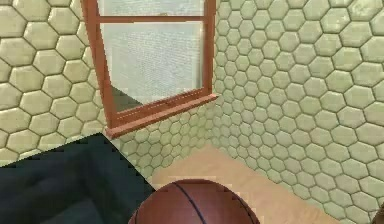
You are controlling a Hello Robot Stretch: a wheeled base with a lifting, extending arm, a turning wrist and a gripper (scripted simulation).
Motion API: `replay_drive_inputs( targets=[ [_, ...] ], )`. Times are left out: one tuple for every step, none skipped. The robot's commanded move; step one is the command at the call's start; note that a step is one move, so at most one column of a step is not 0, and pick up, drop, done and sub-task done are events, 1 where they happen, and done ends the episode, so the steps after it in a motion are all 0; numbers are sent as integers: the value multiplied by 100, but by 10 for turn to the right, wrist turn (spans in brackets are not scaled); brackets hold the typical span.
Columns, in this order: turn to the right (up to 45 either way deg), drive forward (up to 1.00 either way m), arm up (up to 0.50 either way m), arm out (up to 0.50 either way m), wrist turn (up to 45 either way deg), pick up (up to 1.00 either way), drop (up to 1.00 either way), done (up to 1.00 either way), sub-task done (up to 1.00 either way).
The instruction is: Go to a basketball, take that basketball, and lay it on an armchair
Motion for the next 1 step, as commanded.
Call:
replay_drive_inputs(
  targets=[
    [450, 0, 0, 0, 0, 0, 0, 0, 0]
  ],
)
